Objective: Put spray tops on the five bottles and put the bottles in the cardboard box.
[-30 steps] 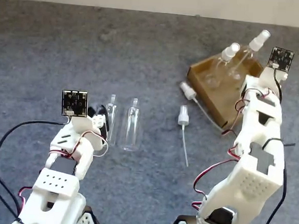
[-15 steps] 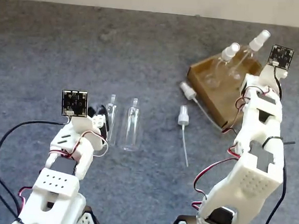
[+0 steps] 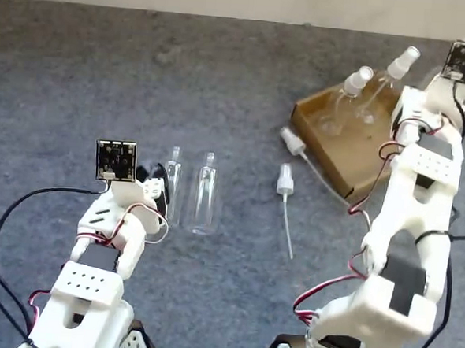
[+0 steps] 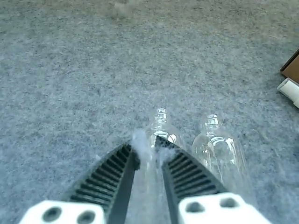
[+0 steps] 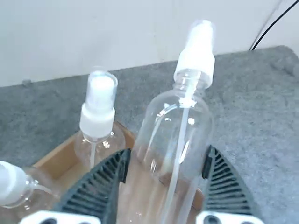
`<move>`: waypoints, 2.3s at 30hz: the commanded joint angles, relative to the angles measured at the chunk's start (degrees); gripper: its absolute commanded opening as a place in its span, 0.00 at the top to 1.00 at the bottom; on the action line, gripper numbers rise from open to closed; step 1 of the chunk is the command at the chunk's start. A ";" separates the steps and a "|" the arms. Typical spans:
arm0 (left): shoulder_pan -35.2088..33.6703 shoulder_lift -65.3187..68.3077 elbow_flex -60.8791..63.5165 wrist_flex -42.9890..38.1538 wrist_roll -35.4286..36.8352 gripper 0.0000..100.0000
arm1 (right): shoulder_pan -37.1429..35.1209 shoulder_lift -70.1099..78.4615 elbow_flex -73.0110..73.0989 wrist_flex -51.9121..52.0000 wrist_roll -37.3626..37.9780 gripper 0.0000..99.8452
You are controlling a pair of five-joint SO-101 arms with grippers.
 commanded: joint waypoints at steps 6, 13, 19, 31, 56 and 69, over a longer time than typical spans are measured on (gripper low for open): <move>-0.48 -0.40 -0.40 -1.41 -0.88 1.00 | 0.75 -18.33 -2.33 9.36 -0.62 0.85; -0.75 -0.57 -0.40 -1.23 -0.88 1.00 | -4.09 -33.01 -2.24 21.49 -0.53 0.85; -0.75 -0.57 -0.40 -1.23 -0.88 1.00 | -10.24 -43.21 -2.24 33.71 -0.53 0.85; -0.92 -0.57 -0.40 -1.14 -0.88 1.00 | -27.56 -65.45 13.23 45.58 0.00 0.85; -0.84 -0.66 0.22 -1.32 -0.88 0.99 | -43.30 -94.46 67.56 35.56 24.35 0.85; 5.58 -0.66 0.13 -1.49 -0.88 0.99 | -50.33 -108.97 71.16 33.98 23.21 0.85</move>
